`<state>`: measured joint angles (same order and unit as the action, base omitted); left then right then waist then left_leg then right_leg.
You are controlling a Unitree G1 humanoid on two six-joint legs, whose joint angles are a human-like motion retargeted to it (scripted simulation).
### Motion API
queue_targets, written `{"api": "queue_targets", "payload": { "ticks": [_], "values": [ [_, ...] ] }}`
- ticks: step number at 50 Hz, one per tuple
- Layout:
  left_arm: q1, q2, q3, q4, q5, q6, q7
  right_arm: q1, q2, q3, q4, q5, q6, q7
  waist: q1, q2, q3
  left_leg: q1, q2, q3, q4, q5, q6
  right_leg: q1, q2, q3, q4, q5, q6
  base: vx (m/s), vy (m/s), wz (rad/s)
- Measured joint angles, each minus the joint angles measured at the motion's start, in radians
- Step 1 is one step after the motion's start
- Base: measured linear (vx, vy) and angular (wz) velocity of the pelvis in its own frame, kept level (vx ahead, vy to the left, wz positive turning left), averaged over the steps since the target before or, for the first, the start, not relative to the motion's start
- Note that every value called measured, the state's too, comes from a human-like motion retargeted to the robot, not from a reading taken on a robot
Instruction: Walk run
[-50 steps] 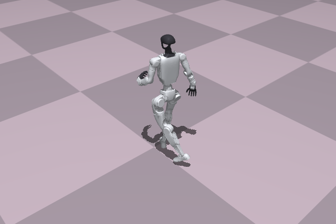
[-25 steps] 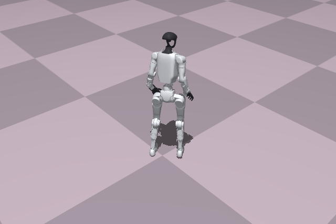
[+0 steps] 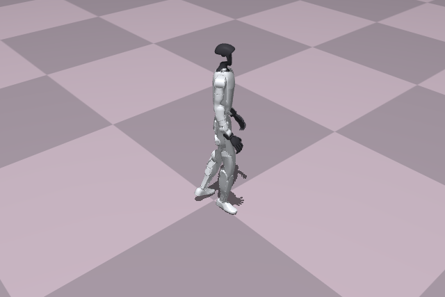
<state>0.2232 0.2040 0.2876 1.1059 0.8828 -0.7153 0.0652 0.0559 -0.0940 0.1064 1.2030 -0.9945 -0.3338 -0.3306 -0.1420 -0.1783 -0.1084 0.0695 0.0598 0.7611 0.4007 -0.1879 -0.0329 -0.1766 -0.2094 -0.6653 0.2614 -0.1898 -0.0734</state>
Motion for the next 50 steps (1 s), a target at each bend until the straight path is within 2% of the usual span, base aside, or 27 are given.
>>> {"api": "queue_targets", "payload": {
  "ticks": [2,3,6,10,12,15,17,20,27,30,32,33,35,37,38,42,43,47,48,50],
  "values": [
    [0.037,0.069,-0.089,-0.101,0.141,0.011,0.094,0.015,0.005,0.025,-0.009,0.008,-0.017,-0.018,-0.022,0.012,-0.010,-0.102,-0.032,-0.263,0.129,-0.019,-0.032,-0.001,0.019,0.084,-0.034,0.021,-0.010,0.12,-0.12,-1.94],
    [0.036,0.073,-0.106,-0.127,0.189,0.017,0.137,0.024,0.005,0.023,-0.009,0.014,-0.021,-0.022,-0.015,0.015,-0.013,-0.132,-0.052,-0.334,0.152,-0.023,-0.054,-0.003,0.025,0.120,-0.048,0.029,-0.016,0.06,-0.03,-1.81],
    [0.009,0.029,-0.113,-0.121,0.234,0.010,0.207,0.043,0.004,0.011,-0.004,0.021,-0.019,-0.013,0.011,0.012,-0.017,-0.183,-0.064,-0.389,0.166,-0.045,-0.058,-0.012,0.031,0.226,-0.081,0.051,-0.025,0.03,0.01,-1.66],
    [-0.047,-0.052,-0.071,-0.039,0.108,0.023,0.091,0.046,-0.020,0.013,-0.012,0.004,-0.023,-0.005,0.043,0.046,-0.001,-0.207,-0.077,-0.435,0.022,-0.085,-0.014,0.000,0.093,0.388,-0.146,0.072,-0.016,0.05,0.05,-2.10],
    [-0.056,-0.051,-0.078,-0.039,0.063,0.016,0.048,0.050,-0.034,0.022,-0.026,-0.012,-0.029,-0.006,0.041,0.082,0.012,-0.219,-0.097,-0.539,-0.067,-0.077,-0.021,0.026,0.144,0.451,-0.181,0.078,-0.006,0.14,0.06,-1.96],
    [-0.065,-0.027,-0.114,-0.067,0.053,0.022,0.010,0.056,-0.053,0.011,-0.044,-0.026,-0.026,-0.008,0.029,0.135,0.037,-0.223,-0.103,-0.633,-0.152,0.010,0.013,0.074,0.198,0.493,-0.226,0.085,0.022,0.13,0.06,-1.25],
    [-0.085,-0.015,-0.138,-0.076,0.071,0.035,-0.015,0.058,-0.050,-0.021,-0.049,-0.028,-0.010,-0.012,-0.018,0.137,0.042,-0.224,-0.105,-0.601,-0.082,-0.082,0.049,0.081,0.184,0.508,-0.233,0.090,0.042,0.09,0.07,-0.84],
    [-0.125,-0.018,-0.147,-0.056,0.077,0.041,-0.044,0.079,-0.020,-0.072,-0.045,0.010,0.018,-0.034,-0.041,0.152,0.049,-0.176,-0.092,-0.534,-0.142,-0.097,0.105,0.075,0.211,0.549,-0.229,0.098,0.052,0.03,0.05,-1.20],
    [-0.213,-0.044,-0.193,-0.092,0.028,0.013,-0.106,0.154,-0.010,-0.122,-0.013,0.125,0.017,-0.090,-0.048,0.134,0.053,-0.116,-0.083,-0.445,-0.214,-0.118,0.108,0.026,0.220,0.610,-0.143,0.057,0.080,0.10,0.03,-0.76],
    [-0.208,-0.020,-0.224,-0.243,0.095,0.001,-0.101,0.177,-0.032,-0.139,-0.008,0.080,0.024,-0.114,-0.024,0.134,0.058,-0.098,-0.076,-0.402,-0.246,-0.135,0.120,-0.062,0.220,0.600,0.004,-0.004,0.120,0.11,0.07,-0.83],
    [-0.190,-0.031,-0.203,-0.326,0.133,-0.007,-0.048,0.187,-0.038,-0.140,-0.008,0.047,0.023,-0.124,-0.034,0.134,0.058,-0.090,-0.074,-0.372,-0.268,-0.139,0.116,-0.128,0.199,0.507,0.112,-0.038,0.178,0.11,0.06,-0.88],
    [-0.183,-0.039,-0.190,-0.342,0.131,-0.022,-0.028,0.192,-0.042,-0.133,-0.008,0.043,0.021,-0.129,-0.035,0.136,0.055,-0.084,-0.071,-0.349,-0.280,-0.140,0.111,-0.148,0.169,0.408,0.156,-0.051,0.170,0.13,0.05,-1.12],
    [-0.172,-0.060,-0.171,-0.340,0.114,-0.046,-0.027,0.207,-0.044,-0.129,-0.005,0.052,0.015,-0.141,-0.017,0.147,0.051,-0.064,-0.061,-0.299,-0.307,-0.142,0.100,-0.172,0.116,0.226,0.238,-0.104,0.078,0.18,0.05,-1.25],
    [-0.163,-0.077,-0.184,-0.317,0.090,-0.043,-0.064,0.231,-0.040,-0.149,-0.008,0.073,0.010,-0.151,0.016,0.158,0.044,-0.037,-0.057,-0.262,-0.335,-0.142,0.086,-0.179,0.094,0.102,0.274,-0.149,0.001,0.37,0.07,-0.88],
    [-0.158,-0.082,-0.196,-0.306,0.077,-0.042,-0.092,0.244,-0.038,-0.167,-0.012,0.087,0.006,-0.156,0.027,0.162,0.040,-0.024,-0.061,-0.257,-0.348,-0.141,0.081,-0.190,0.094,0.081,0.284,-0.163,-0.011,0.45,0.06,-0.26],
    [-0.122,-0.086,-0.231,-0.283,0.022,-0.031,-0.153,0.278,-0.038,-0.215,-0.048,0.112,-0.006,-0.173,0.003,0.181,0.031,0.018,-0.071,-0.280,-0.373,-0.152,0.063,-0.235,0.158,0.185,0.236,-0.180,0.056,0.57,0.01,0.32],
    [-0.112,-0.086,-0.229,-0.279,0.007,-0.028,-0.162,0.278,-0.039,-0.216,-0.061,0.112,-0.007,-0.180,-0.014,0.192,0.032,0.024,-0.065,-0.287,-0.370,-0.161,0.056,-0.231,0.173,0.194,0.211,-0.182,0.046,0.42,-0.02,0.41],
    [-0.070,-0.064,-0.157,-0.258,-0.034,0.004,-0.241,0.261,-0.054,-0.177,-0.112,0.120,-0.020,-0.215,-0.067,0.229,0.049,0.061,-0.049,-0.305,-0.327,-0.197,0.029,-0.171,0.206,0.164,0.203,-0.191,-0.077,0.61,-0.05,0.39],
    [-0.054,-0.062,-0.137,-0.247,-0.032,0.020,-0.252,0.259,-0.058,-0.168,-0.115,0.125,-0.026,-0.218,-0.070,0.226,0.050,0.069,-0.057,-0.312,-0.306,-0.194,0.024,-0.156,0.194,0.156,0.204,-0.181,-0.085,0.91,-0.02,0.46],
    [-0.009,-0.079,-0.101,-0.186,-0.007,0.071,-0.240,0.244,-0.053,-0.174,-0.108,0.131,-0.036,-0.211,-0.024,0.208,0.027,0.058,-0.079,-0.320,-0.213,-0.100,-0.002,-0.095,0.175,0.151,0.163,-0.186,-0.067,0.76,0.08,0.42]
  ]
}}
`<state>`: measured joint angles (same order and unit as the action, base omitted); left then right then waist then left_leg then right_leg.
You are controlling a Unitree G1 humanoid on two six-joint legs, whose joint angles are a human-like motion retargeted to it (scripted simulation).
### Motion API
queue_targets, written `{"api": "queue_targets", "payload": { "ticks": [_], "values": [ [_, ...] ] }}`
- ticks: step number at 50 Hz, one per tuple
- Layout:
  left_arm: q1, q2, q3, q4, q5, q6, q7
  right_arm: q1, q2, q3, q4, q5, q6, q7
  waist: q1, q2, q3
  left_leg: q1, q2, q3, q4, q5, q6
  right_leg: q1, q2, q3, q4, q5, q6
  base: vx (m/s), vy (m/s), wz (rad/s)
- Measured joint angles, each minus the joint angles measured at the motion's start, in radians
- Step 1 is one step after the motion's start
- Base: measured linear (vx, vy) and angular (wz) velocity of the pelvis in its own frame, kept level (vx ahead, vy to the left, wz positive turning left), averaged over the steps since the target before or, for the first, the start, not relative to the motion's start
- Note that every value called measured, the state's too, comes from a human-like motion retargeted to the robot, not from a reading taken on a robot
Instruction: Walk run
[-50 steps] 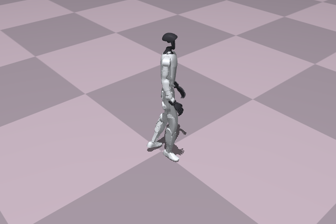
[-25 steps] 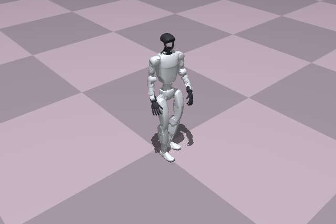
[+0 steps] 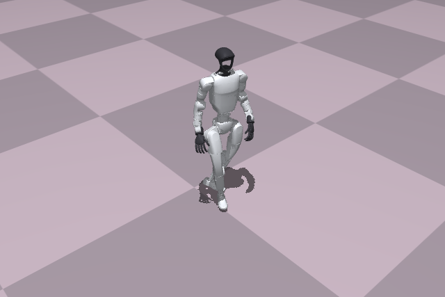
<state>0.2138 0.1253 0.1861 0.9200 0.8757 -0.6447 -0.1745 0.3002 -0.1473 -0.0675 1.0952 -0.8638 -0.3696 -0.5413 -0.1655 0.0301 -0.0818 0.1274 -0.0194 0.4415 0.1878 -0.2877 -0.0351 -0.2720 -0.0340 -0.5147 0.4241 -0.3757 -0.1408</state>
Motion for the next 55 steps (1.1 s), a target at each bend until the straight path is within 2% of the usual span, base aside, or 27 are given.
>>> {"api": "queue_targets", "payload": {
  "ticks": [2,3,5,9,12,15,18,21,22,23,25,28,30,32,35,38,40,42,44,45,46,47,48,50,52,53,55],
  "values": [
    [0.026,-0.031,0.047,0.104,-0.004,0.032,0.045,-0.029,0.011,0.009,0.010,0.006,-0.004,0.031,0.051,-0.044,-0.016,-0.040,-0.017,0.014,0.145,0.132,0.000,0.074,-0.047,0.018,-0.077,0.020,0.043,0.71,0.05,0.16],
    [0.036,-0.047,0.085,0.158,-0.030,0.034,0.057,-0.049,0.015,0.028,0.007,0.012,-0.007,0.048,0.066,-0.073,-0.016,-0.073,-0.029,0.029,0.241,0.174,0.029,0.113,-0.077,0.027,-0.117,0.033,0.063,0.75,0.01,0.17],
    [0.050,-0.063,0.166,0.241,-0.124,0.020,0.044,-0.100,0.019,0.078,-0.019,0.031,-0.021,0.080,0.075,-0.116,-0.015,-0.174,-0.023,0.032,0.463,0.142,0.043,0.182,-0.127,0.021,-0.190,0.053,0.101,0.63,0.03,0.36],
    [0.125,-0.053,0.279,0.152,-0.253,0.000,-0.026,-0.227,0.059,0.163,-0.112,0.153,-0.042,0.194,0.105,-0.115,-0.022,-0.423,0.073,0.023,0.721,0.062,0.016,0.262,-0.121,-0.022,-0.306,0.084,0.144,0.75,0.04,0.42],
    [0.200,0.001,0.342,-0.043,-0.266,-0.028,-0.108,-0.329,0.085,0.217,-0.210,0.287,-0.052,0.291,0.170,-0.101,-0.022,-0.602,0.127,0.040,0.754,0.022,0.032,0.305,-0.094,-0.032,-0.361,0.127,0.191,0.68,0.04,0.05],
    [0.268,0.090,0.367,-0.223,-0.303,-0.044,-0.185,-0.386,0.076,0.251,-0.310,0.330,-0.054,0.340,0.244,-0.090,-0.032,-0.733,0.142,0.031,0.678,-0.003,0.034,0.348,-0.063,-0.033,-0.393,0.182,0.243,0.77,0.17,0.02],
    [0.303,0.162,0.328,-0.386,-0.368,-0.043,-0.210,-0.406,0.063,0.251,-0.399,0.304,-0.067,0.375,0.314,-0.100,-0.038,-0.790,0.068,-0.048,0.467,-0.010,0.042,0.396,-0.050,-0.036,-0.395,0.304,0.292,0.85,0.15,0.22],
    [0.319,0.200,0.283,-0.494,-0.450,-0.038,-0.232,-0.369,0.062,0.285,-0.461,0.284,-0.084,0.352,0.320,-0.130,-0.044,-0.755,-0.015,-0.120,0.322,0.005,0.026,0.432,-0.067,-0.026,-0.356,0.436,0.289,1.04,0.05,0.16],
    [0.318,0.208,0.265,-0.522,-0.471,-0.037,-0.235,-0.350,0.061,0.303,-0.477,0.277,-0.091,0.335,0.321,-0.145,-0.047,-0.733,-0.028,-0.119,0.296,0.014,0.034,0.438,-0.080,-0.014,-0.329,0.479,0.281,1.16,0.00,-0.14],
    [0.315,0.215,0.246,-0.547,-0.490,-0.038,-0.235,-0.326,0.055,0.323,-0.491,0.267,-0.099,0.317,0.326,-0.165,-0.050,-0.713,-0.031,-0.096,0.288,0.028,0.069,0.438,-0.100,0.004,-0.290,0.520,0.272,1.14,-0.01,-0.17],
    [0.290,0.223,0.200,-0.584,-0.514,-0.041,-0.233,-0.270,0.042,0.334,-0.512,0.222,-0.119,0.294,0.315,-0.191,-0.070,-0.666,-0.056,-0.091,0.309,-0.083,0.144,0.419,-0.122,-0.002,-0.177,0.602,0.256,1.28,-0.01,-0.05],
    [0.175,0.187,0.123,-0.554,-0.520,-0.078,-0.250,-0.161,0.045,0.303,-0.457,0.046,-0.103,0.229,0.285,-0.168,-0.055,-0.602,0.004,-0.113,0.409,-0.204,0.140,0.342,-0.122,0.007,0.175,0.740,0.232,1.63,-0.15,-0.12],
    [0.061,0.139,0.080,-0.493,-0.554,-0.104,-0.296,-0.102,0.051,0.286,-0.388,-0.074,-0.038,0.150,0.197,-0.130,-0.021,-0.515,0.022,-0.154,0.414,-0.263,0.147,0.247,-0.107,0.026,0.433,0.673,0.195,1.24,-0.27,0.32],
    [-0.077,0.106,-0.036,-0.436,-0.612,-0.103,-0.356,-0.019,0.027,0.246,-0.389,-0.211,-0.010,0.181,0.099,-0.099,0.007,-0.435,0.023,-0.183,0.369,-0.273,0.147,0.101,-0.136,0.013,0.653,0.601,0.115,1.10,-0.21,0.42],
    [-0.212,0.228,-0.243,-0.574,-0.670,-0.021,-0.422,0.101,-0.070,0.119,-0.458,-0.388,-0.036,0.200,-0.054,-0.054,-0.035,-0.330,-0.016,-0.239,0.166,-0.177,0.132,-0.128,-0.195,-0.089,0.765,0.430,0.034,1.35,-0.29,0.65],
    [-0.230,0.329,-0.275,-0.808,-0.706,0.015,-0.385,0.226,-0.130,-0.007,-0.474,-0.331,-0.076,0.098,-0.160,0.019,-0.076,-0.203,-0.010,-0.282,-0.011,0.146,0.026,-0.296,-0.130,-0.108,0.569,0.241,0.057,1.63,-0.27,0.64],
    [-0.197,0.294,-0.258,-0.896,-0.759,0.016,-0.342,0.265,-0.136,-0.039,-0.453,-0.180,-0.167,0.034,-0.205,0.040,-0.080,-0.136,0.003,-0.237,-0.070,0.443,-0.059,-0.348,-0.079,-0.100,0.339,0.171,0.044,1.62,-0.20,0.30],
    [-0.155,0.235,-0.247,-0.945,-0.809,0.030,-0.328,0.252,-0.141,-0.039,-0.461,-0.051,-0.270,-0.073,-0.247,0.030,-0.069,-0.071,0.002,-0.177,-0.063,0.586,-0.080,-0.350,-0.060,-0.030,0.109,0.114,0.073,1.17,-0.08,0.20],
    [-0.115,0.195,-0.203,-0.974,-0.837,0.033,-0.303,0.180,-0.140,-0.007,-0.483,-0.008,-0.262,-0.211,-0.261,0.002,-0.059,-0.057,-0.056,-0.218,0.027,0.650,-0.045,-0.330,-0.065,0.036,-0.045,0.077,0.089,1.04,0.02,-0.49],
    [-0.100,0.175,-0.171,-0.976,-0.838,0.025,-0.279,0.124,-0.131,0.018,-0.493,-0.025,-0.241,-0.273,-0.263,-0.014,-0.058,-0.064,-0.082,-0.212,0.091,0.656,-0.041,-0.327,-0.071,0.072,-0.087,0.064,0.077,1.16,0.03,-0.49],
    [-0.093,0.161,-0.145,-0.957,-0.815,0.009,-0.255,0.049,-0.109,0.038,-0.487,-0.061,-0.233,-0.300,-0.274,-0.056,-0.048,-0.067,-0.083,-0.130,0.204,0.626,-0.002,-0.320,-0.104,0.125,-0.087,0.152,0.040,1.43,-0.05,-0.43],
    [-0.080,0.147,-0.120,-0.929,-0.786,-0.007,-0.235,-0.026,-0.089,0.069,-0.471,-0.089,-0.231,-0.315,-0.271,-0.097,-0.047,-0.075,-0.080,-0.038,0.321,0.599,0.041,-0.312,-0.125,0.172,-0.055,0.169,0.004,1.70,-0.15,-0.77],
    [-0.054,0.131,-0.099,-0.883,-0.746,-0.024,-0.223,-0.100,-0.070,0.119,-0.440,-0.100,-0.238,-0.307,-0.239,-0.136,-0.064,-0.093,-0.067,0.071,0.448,0.582,0.090,-0.302,-0.120,0.208,0.039,0.042,-0.029,1.95,-0.05,-1.01],
    [0.000,0.095,-0.100,-0.749,-0.653,-0.063,-0.196,-0.214,-0.009,0.194,-0.357,-0.067,-0.237,-0.240,-0.160,-0.165,-0.047,-0.158,-0.057,0.107,0.707,0.516,0.182,-0.262,-0.215,0.241,0.198,-0.109,0.011,2.36,0.17,-0.46],
    [0.066,0.044,-0.037,-0.628,-0.567,-0.104,-0.245,-0.292,0.058,0.255,-0.352,0.064,-0.266,-0.066,-0.076,-0.178,-0.025,-0.324,-0.020,0.062,0.920,0.419,0.173,-0.164,-0.239,0.239,0.223,-0.193,0.057,1.79,0.20,-0.25],
    [0.114,0.039,-0.023,-0.599,-0.574,-0.115,-0.270,-0.337,0.080,0.304,-0.373,0.136,-0.261,0.002,-0.018,-0.164,-0.018,-0.435,-0.001,0.021,0.994,0.370,0.141,-0.101,-0.214,0.231,0.180,-0.195,0.075,1.79,0.21,-0.44],
    [0.187,0.024,-0.013,-0.570,-0.646,-0.146,-0.271,-0.407,0.072,0.366,-0.485,0.190,-0.266,0.056,0.074,-0.125,-0.029,-0.619,0.055,-0.029,1.008,0.239,0.132,0.024,-0.150,0.177,0.032,-0.138,0.115,1.81,0.28,-0.19]
  ]
}}
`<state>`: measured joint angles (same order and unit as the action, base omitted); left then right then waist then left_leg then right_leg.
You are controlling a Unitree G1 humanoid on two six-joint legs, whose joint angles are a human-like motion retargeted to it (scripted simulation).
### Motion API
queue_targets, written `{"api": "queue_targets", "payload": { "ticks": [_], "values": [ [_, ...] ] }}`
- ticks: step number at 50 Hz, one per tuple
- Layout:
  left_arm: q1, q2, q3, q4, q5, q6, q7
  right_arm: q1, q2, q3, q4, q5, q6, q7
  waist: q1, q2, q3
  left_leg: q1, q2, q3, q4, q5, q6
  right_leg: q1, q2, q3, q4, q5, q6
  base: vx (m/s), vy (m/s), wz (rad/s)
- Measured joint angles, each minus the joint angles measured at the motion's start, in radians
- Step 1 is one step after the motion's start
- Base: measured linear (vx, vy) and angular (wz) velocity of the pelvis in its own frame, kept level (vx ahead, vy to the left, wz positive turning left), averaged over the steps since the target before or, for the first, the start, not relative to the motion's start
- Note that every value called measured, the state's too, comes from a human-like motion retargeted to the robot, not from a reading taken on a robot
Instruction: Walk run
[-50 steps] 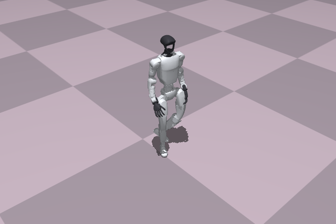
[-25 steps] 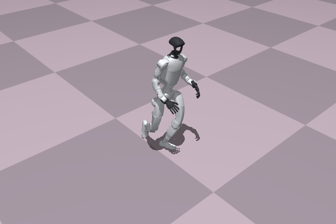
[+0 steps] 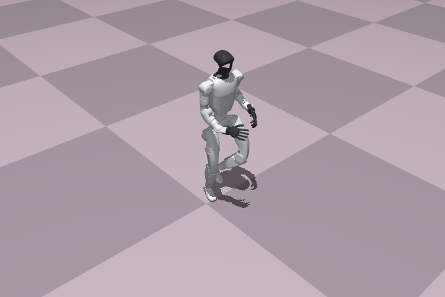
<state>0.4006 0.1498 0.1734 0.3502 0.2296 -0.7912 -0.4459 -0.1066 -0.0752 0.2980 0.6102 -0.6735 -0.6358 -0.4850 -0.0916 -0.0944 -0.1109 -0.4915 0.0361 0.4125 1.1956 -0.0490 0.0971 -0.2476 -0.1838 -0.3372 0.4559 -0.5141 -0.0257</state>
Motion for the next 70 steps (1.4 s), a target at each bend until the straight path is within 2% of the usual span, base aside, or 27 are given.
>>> {"api": "queue_targets", "payload": {
  "ticks": [4,7,10,12,15,18,20,23,25,27,30,32,35,36,39,41,44,46,48,50,52,55,58,63,65,68,70],
  "values": [
    [0.114,-0.068,-0.012,0.070,-0.214,-0.030,0.027,0.033,-0.062,0.056,-0.248,-0.134,0.096,0.034,0.219,-0.009,-0.014,-0.167,-0.002,-0.002,-0.420,-0.125,-0.018,0.202,0.069,0.039,-0.221,0.419,0.152,1.72,0.25,-0.75],
    [0.109,-0.106,-0.010,0.071,-0.234,-0.116,0.075,0.123,-0.055,0.008,-0.269,-0.164,0.141,-0.088,0.323,-0.010,-0.003,-0.173,-0.037,-0.070,-0.829,-0.142,-0.076,0.333,0.084,-0.062,-0.288,0.761,0.255,1.42,0.01,-0.26],
    [0.003,-0.031,0.013,-0.001,-0.134,-0.116,0.187,0.190,-0.091,0.003,-0.146,-0.211,0.095,-0.140,0.283,0.002,0.001,-0.185,-0.042,-0.109,-0.961,-0.070,-0.079,0.384,0.160,-0.020,-0.193,0.889,0.253,1.42,-0.16,0.74],
    [-0.102,-0.014,0.008,0.024,-0.065,-0.075,0.195,0.235,-0.098,-0.048,-0.003,-0.325,0.118,-0.135,0.208,0.018,-0.015,-0.206,-0.052,-0.188,-0.781,-0.130,0.022,0.318,0.191,-0.061,0.043,0.852,0.229,2.09,-0.24,1.35],
    [-0.283,0.014,-0.081,0.119,-0.104,-0.079,0.143,0.291,-0.089,-0.147,0.307,-0.438,0.255,-0.219,0.136,0.045,0.007,-0.108,-0.014,-0.256,-0.586,-0.365,0.032,0.166,0.223,-0.076,0.497,0.765,0.224,2.31,-0.49,0.75],
    [-0.404,0.023,-0.214,0.113,-0.218,-0.052,0.045,0.383,-0.061,-0.291,0.519,-0.268,0.230,0.075,-0.058,0.089,-0.093,0.031,-0.051,-0.285,-0.659,-0.423,0.012,-0.202,0.137,-0.093,0.841,0.577,0.151,2.16,-0.39,0.61],
    [-0.447,0.102,-0.251,-0.012,-0.232,0.004,-0.011,0.436,-0.119,-0.355,0.463,-0.142,0.139,0.096,-0.179,0.144,-0.129,0.162,-0.107,-0.304,-0.845,-0.329,-0.001,-0.382,0.078,-0.123,0.828,0.466,0.088,1.92,-0.18,0.65],
    [-0.445,0.158,-0.271,-0.199,-0.161,0.083,0.007,0.512,-0.223,-0.400,0.351,-0.054,0.031,-0.035,-0.303,0.239,-0.110,0.361,-0.082,-0.293,-1.009,0.065,-0.127,-0.490,0.000,-0.239,0.571,0.359,-0.027,1.83,-0.09,0.68],
    [-0.406,0.180,-0.266,-0.306,-0.177,0.116,0.041,0.527,-0.238,-0.409,0.314,0.004,-0.017,-0.137,-0.381,0.278,-0.093,0.457,-0.032,-0.176,-1.065,0.344,-0.235,-0.517,0.010,-0.247,0.297,0.311,-0.037,2.19,-0.39,0.66],
    [-0.351,0.134,-0.246,-0.325,-0.204,0.124,0.063,0.485,-0.215,-0.382,0.273,0.037,-0.053,-0.195,-0.421,0.246,-0.083,0.519,-0.098,-0.198,-1.020,0.438,-0.229,-0.499,0.024,-0.172,0.048,0.240,-0.044,1.49,-0.23,-0.07],
    [-0.282,0.024,-0.185,-0.212,-0.189,0.145,0.020,0.344,-0.145,-0.305,0.239,-0.002,-0.045,-0.191,-0.423,0.135,-0.105,0.568,-0.158,-0.001,-0.778,0.431,-0.190,-0.478,-0.005,0.002,-0.099,0.207,-0.067,1.77,-0.24,-0.69],
    [-0.235,-0.006,-0.134,-0.100,-0.160,0.135,-0.050,0.239,-0.087,-0.239,0.227,0.007,-0.065,-0.145,-0.358,0.064,-0.103,0.508,-0.149,0.081,-0.427,0.378,-0.129,-0.424,-0.002,0.101,0.020,0.162,-0.177,2.39,-0.30,-1.22],
    [-0.107,-0.044,-0.079,0.113,-0.081,0.048,-0.090,0.115,0.011,-0.161,0.195,0.071,-0.061,-0.060,-0.217,0.042,-0.090,0.300,-0.104,0.028,0.066,0.219,-0.048,-0.314,-0.056,0.074,0.235,-0.042,-0.125,2.79,-0.09,-0.47],
    [-0.054,-0.077,-0.052,0.182,-0.066,0.056,-0.084,0.072,0.043,-0.095,0.156,0.077,-0.054,-0.044,-0.126,0.033,-0.084,0.206,-0.090,0.028,0.132,0.176,-0.067,-0.227,-0.025,0.103,0.180,-0.051,-0.098,2.68,0.00,-1.29],
    [0.029,-0.177,0.066,0.342,-0.181,0.068,-0.181,-0.019,0.049,0.047,-0.008,-0.036,0.021,0.068,0.046,0.063,-0.086,-0.040,0.000,-0.038,0.103,0.060,-0.082,0.033,0.086,0.075,-0.063,0.071,-0.021,2.37,0.17,-0.93],
    [0.075,-0.166,0.146,0.310,-0.279,0.024,-0.177,-0.035,0.016,0.094,-0.138,-0.192,0.096,0.168,0.134,0.041,-0.074,-0.142,0.063,-0.003,-0.100,0.001,-0.050,0.173,0.124,0.098,-0.206,0.307,0.051,1.52,-0.01,-0.97],
    [0.121,-0.099,0.190,0.202,-0.328,-0.052,-0.102,-0.003,-0.004,0.120,-0.261,-0.222,0.143,0.139,0.248,-0.024,-0.047,-0.201,0.032,-0.020,-0.593,-0.047,-0.060,0.320,0.096,0.015,-0.311,0.741,0.220,1.91,-0.11,-0.95],
    [0.077,-0.051,0.193,0.143,-0.332,-0.061,-0.072,0.043,-0.030,0.148,-0.282,-0.117,0.122,0.097,0.295,-0.056,-0.038,-0.210,0.004,-0.059,-0.883,-0.064,-0.108,0.390,0.088,-0.088,-0.301,0.887,0.275,1.65,-0.13,-0.62],
    [-0.026,0.017,0.170,0.126,-0.304,-0.045,-0.061,0.108,-0.083,0.103,-0.270,-0.047,0.088,0.171,0.294,-0.029,-0.050,-0.231,0.009,-0.139,-0.991,-0.074,-0.154,0.415,0.123,-0.155,-0.176,0.927,0.192,1.56,-0.06,0.52],
    [-0.168,0.078,0.103,0.155,-0.253,-0.029,-0.046,0.188,-0.132,-0.031,-0.224,-0.068,0.068,0.308,0.278,0.034,-0.033,-0.242,-0.042,-0.240,-0.927,0.027,0.027,0.387,0.185,-0.158,0.093,0.903,0.119,2.06,-0.10,1.70],
    [-0.311,0.085,0.055,0.191,-0.215,-0.020,-0.087,0.277,-0.145,-0.141,-0.103,-0.146,0.092,0.271,0.168,0.054,0.007,-0.209,-0.030,-0.335,-0.641,-0.253,0.036,0.309,0.208,-0.204,0.432,0.866,0.145,2.42,-0.45,1.89],
    [-0.435,0.044,-0.066,0.222,-0.219,0.015,-0.103,0.412,-0.123,-0.222,0.233,-0.293,0.174,0.199,0.050,0.075,0.016,0.027,-0.017,-0.341,-0.581,-0.432,0.043,0.098,0.107,-0.219,0.913,0.713,0.099,2.82,-0.39,0.37],
    [-0.480,0.077,-0.145,0.076,-0.252,0.074,-0.134,0.511,-0.200,-0.296,0.351,-0.235,0.089,0.243,-0.178,0.091,-0.088,0.242,-0.133,-0.332,-0.861,-0.291,0.006,-0.289,0.043,-0.137,0.984,0.535,0.085,2.29,-0.29,0.56],
    [-0.410,0.158,-0.189,-0.246,-0.218,0.144,-0.071,0.652,-0.314,-0.387,0.197,-0.021,-0.084,-0.094,-0.444,0.243,-0.076,0.528,-0.026,-0.205,-1.074,0.420,-0.265,-0.504,0.008,-0.215,0.387,0.359,-0.010,2.17,-0.33,0.94],
    [-0.369,0.157,-0.186,-0.324,-0.238,0.148,-0.037,0.639,-0.317,-0.387,0.129,-0.005,-0.113,-0.290,-0.510,0.244,-0.066,0.578,-0.054,-0.212,-1.038,0.550,-0.228,-0.502,0.014,-0.168,0.080,0.260,-0.006,2.05,-0.42,0.34],
    [-0.304,0.125,-0.130,-0.318,-0.191,0.167,-0.023,0.452,-0.230,-0.306,0.141,-0.106,-0.086,-0.354,-0.489,0.121,-0.077,0.640,-0.149,-0.028,-0.826,0.490,-0.063,-0.483,-0.011,0.019,-0.090,0.171,-0.042,1.88,-0.27,-1.17],
    [-0.262,0.055,-0.078,-0.225,-0.115,0.166,-0.044,0.316,-0.151,-0.249,0.151,-0.098,-0.117,-0.282,-0.399,0.017,-0.054,0.637,-0.142,0.120,-0.512,0.431,-0.010,-0.415,-0.001,0.140,0.014,0.188,-0.219,2.61,-0.17,-1.94]
  ]
}}
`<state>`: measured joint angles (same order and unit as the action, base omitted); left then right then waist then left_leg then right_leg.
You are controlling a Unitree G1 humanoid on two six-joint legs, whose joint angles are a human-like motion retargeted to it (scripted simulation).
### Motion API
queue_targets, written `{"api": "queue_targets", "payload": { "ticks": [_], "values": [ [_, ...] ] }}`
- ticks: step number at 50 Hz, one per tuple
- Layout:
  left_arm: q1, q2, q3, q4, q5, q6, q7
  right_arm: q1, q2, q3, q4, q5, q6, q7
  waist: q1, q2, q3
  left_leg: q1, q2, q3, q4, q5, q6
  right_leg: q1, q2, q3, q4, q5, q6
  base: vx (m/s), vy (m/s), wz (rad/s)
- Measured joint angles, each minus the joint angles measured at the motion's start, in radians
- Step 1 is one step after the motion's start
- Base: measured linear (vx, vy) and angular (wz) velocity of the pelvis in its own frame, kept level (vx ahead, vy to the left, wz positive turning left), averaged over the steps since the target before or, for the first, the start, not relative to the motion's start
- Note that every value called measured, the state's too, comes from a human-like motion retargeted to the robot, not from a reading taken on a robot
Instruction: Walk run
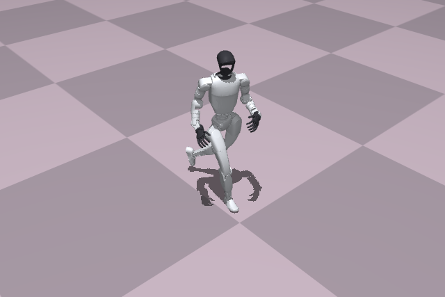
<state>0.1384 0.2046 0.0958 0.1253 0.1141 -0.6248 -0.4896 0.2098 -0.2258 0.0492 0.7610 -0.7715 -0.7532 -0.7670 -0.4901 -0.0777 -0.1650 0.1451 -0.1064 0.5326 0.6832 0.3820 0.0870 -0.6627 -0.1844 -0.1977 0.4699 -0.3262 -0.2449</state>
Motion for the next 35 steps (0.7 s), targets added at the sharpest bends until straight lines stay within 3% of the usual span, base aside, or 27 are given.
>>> {"api": "queue_targets", "payload": {
  "ticks": [2,3,5,6,8,10,12,14,15,17,18,19,20,22,23,25,27,28,30,31,33,35],
  "values": [
    [0.069,-0.082,0.059,0.157,0.096,-0.059,0.011,-0.135,0.086,0.078,0.011,0.064,0.039,0.070,0.091,-0.018,0.021,-0.101,0.018,0.017,0.334,-0.088,0.041,0.040,-0.048,0.023,0.237,-0.162,0.030,3.18,0.00,-0.90],
    [0.121,-0.127,0.099,0.255,0.164,-0.089,0.026,-0.176,0.145,0.118,0.023,0.112,0.085,0.094,0.124,-0.029,0.025,-0.179,0.040,-0.014,0.493,-0.143,0.056,0.132,-0.079,0.009,0.245,-0.209,0.065,3.56,-0.01,-0.39],
    [0.235,-0.165,0.117,0.437,0.208,-0.073,0.004,-0.264,0.259,0.199,0.038,0.251,0.164,0.095,0.307,-0.029,0.006,-0.419,0.041,-0.034,0.680,-0.253,0.021,0.279,-0.080,0.030,0.190,-0.257,0.139,2.89,0.09,-0.87],
    [0.244,-0.183,0.142,0.564,0.156,-0.030,-0.057,-0.315,0.274,0.233,0.006,0.315,0.188,0.092,0.378,0.001,-0.018,-0.554,0.064,-0.089,0.674,-0.305,-0.019,0.360,-0.033,-0.010,0.089,-0.210,0.164,1.92,0.22,-0.76],
    [0.245,-0.232,0.261,0.772,-0.002,0.107,-0.221,-0.370,0.278,0.264,-0.088,0.286,0.225,0.167,0.495,0.022,-0.040,-0.756,0.120,-0.126,0.568,-0.395,-0.062,0.543,0.069,-0.027,-0.135,-0.021,0.221,2.00,0.20,-0.84],
    [0.253,-0.227,0.352,0.847,-0.203,0.204,-0.305,-0.373,0.272,0.302,-0.165,0.147,0.344,0.267,0.569,-0.006,-0.042,-0.866,0.163,-0.124,0.316,-0.431,-0.059,0.683,0.079,-0.017,-0.267,0.312,0.307,2.79,0.11,-0.94],
    [0.277,-0.156,0.358,0.782,-0.331,0.104,-0.242,-0.373,0.240,0.305,-0.223,0.067,0.391,0.326,0.621,-0.046,-0.038,-0.888,0.170,-0.112,-0.029,-0.468,-0.029,0.786,0.032,-0.178,-0.333,0.640,0.458,1.65,-0.15,-0.70],
    [0.288,-0.060,0.310,0.663,-0.375,-0.056,-0.107,-0.355,0.220,0.297,-0.222,0.053,0.348,0.347,0.646,-0.050,-0.028,-0.880,0.180,-0.157,-0.332,-0.483,-0.041,0.857,0.077,-0.201,-0.289,0.721,0.432,2.33,0.02,-0.20],
    [0.277,-0.011,0.278,0.607,-0.373,-0.114,-0.031,-0.336,0.213,0.291,-0.197,0.059,0.334,0.345,0.643,-0.037,-0.025,-0.886,0.180,-0.203,-0.433,-0.490,-0.054,0.874,0.114,-0.165,-0.236,0.723,0.398,2.37,0.10,0.82],
    [0.156,0.010,0.240,0.586,-0.315,-0.115,0.014,-0.257,0.203,0.214,-0.095,0.041,0.311,0.386,0.616,0.057,0.008,-0.869,0.208,-0.332,-0.428,-0.477,-0.060,0.895,0.202,-0.273,0.037,0.671,0.301,1.95,0.00,1.52],
    [0.072,0.001,0.226,0.602,-0.294,-0.089,-0.010,-0.218,0.186,0.168,-0.037,0.032,0.296,0.397,0.595,0.087,0.043,-0.852,0.178,-0.372,-0.348,-0.481,0.020,0.844,0.247,-0.225,0.261,0.626,0.337,2.27,-0.18,1.63],
    [-0.007,0.008,0.222,0.618,-0.293,-0.059,-0.050,-0.176,0.170,0.152,0.027,0.017,0.291,0.375,0.552,0.095,0.066,-0.845,0.197,-0.403,-0.220,-0.548,0.027,0.771,0.277,-0.213,0.488,0.570,0.354,2.64,-0.36,1.43],
    [-0.084,0.023,0.222,0.634,-0.301,-0.026,-0.098,-0.133,0.154,0.151,0.093,-0.002,0.291,0.338,0.498,0.093,0.084,-0.844,0.240,-0.430,-0.068,-0.648,-0.003,0.687,0.300,-0.217,0.718,0.507,0.362,3.12,-0.44,0.87],
    [-0.174,0.049,0.148,0.622,-0.320,0.035,-0.103,-0.018,0.101,0.103,0.215,-0.072,0.330,0.269,0.416,0.111,0.079,-0.716,0.219,-0.424,-0.009,-0.807,0.017,0.451,0.246,-0.250,1.115,0.361,0.310,3.13,-0.30,0.74],
    [-0.206,0.031,0.143,0.586,-0.310,0.030,-0.133,0.039,0.078,0.064,0.251,-0.095,0.331,0.277,0.338,0.116,0.027,-0.678,0.167,-0.434,-0.051,-0.829,0.019,0.278,0.180,-0.286,1.248,0.279,0.301,2.64,-0.25,1.12],
    [-0.235,0.051,0.077,0.441,-0.310,0.031,-0.146,0.123,0.010,-0.005,0.268,-0.085,0.259,0.325,0.188,0.109,-0.078,-0.574,0.059,-0.412,-0.229,-0.774,-0.011,-0.036,0.065,-0.263,1.303,0.169,0.275,2.60,-0.36,1.19],
    [-0.188,0.102,0.011,0.257,-0.258,0.065,-0.133,0.213,-0.059,-0.073,0.230,-0.017,0.186,0.300,0.055,0.148,-0.067,-0.345,-0.005,-0.480,-0.427,-0.518,-0.073,-0.159,-0.039,-0.278,1.152,0.090,0.221,2.23,-0.31,1.47],
    [-0.168,0.099,0.002,0.194,-0.214,0.068,-0.127,0.256,-0.084,-0.095,0.204,0.024,0.152,0.269,0.020,0.168,-0.056,-0.254,0.009,-0.487,-0.473,-0.346,-0.122,-0.186,-0.096,-0.297,1.039,0.070,0.182,2.62,-0.49,1.15],
    [-0.143,0.102,-0.033,0.085,-0.212,0.049,-0.097,0.323,-0.119,-0.144,0.144,0.090,0.086,0.189,-0.056,0.212,-0.038,-0.132,0.103,-0.347,-0.530,0.001,-0.264,-0.215,-0.150,-0.363,0.740,0.029,0.100,2.89,-0.69,1.06],
    [-0.118,0.083,-0.065,0.050,-0.265,0.040,-0.054,0.340,-0.134,-0.155,0.104,0.110,0.056,0.124,-0.088,0.216,-0.029,-0.087,0.102,-0.336,-0.528,0.077,-0.282,-0.196,-0.119,-0.355,0.530,0.009,0.107,2.47,-0.67,0.91],
    [-0.068,0.012,-0.109,0.028,-0.327,0.022,-0.040,0.320,-0.145,-0.150,0.041,0.107,0.045,0.003,-0.125,0.185,-0.028,-0.020,0.062,-0.305,-0.508,0.108,-0.291,-0.167,-0.070,-0.270,0.178,-0.013,0.107,2.74,-0.84,0.11],
    [-0.014,-0.003,-0.093,0.056,-0.332,0.045,-0.066,0.233,-0.129,-0.115,0.014,0.046,0.056,-0.059,-0.113,0.146,-0.039,0.022,0.024,-0.179,-0.448,0.071,-0.235,-0.140,-0.031,-0.164,-0.006,-0.042,0.094,2.31,-0.60,-0.93]
  ]
}}
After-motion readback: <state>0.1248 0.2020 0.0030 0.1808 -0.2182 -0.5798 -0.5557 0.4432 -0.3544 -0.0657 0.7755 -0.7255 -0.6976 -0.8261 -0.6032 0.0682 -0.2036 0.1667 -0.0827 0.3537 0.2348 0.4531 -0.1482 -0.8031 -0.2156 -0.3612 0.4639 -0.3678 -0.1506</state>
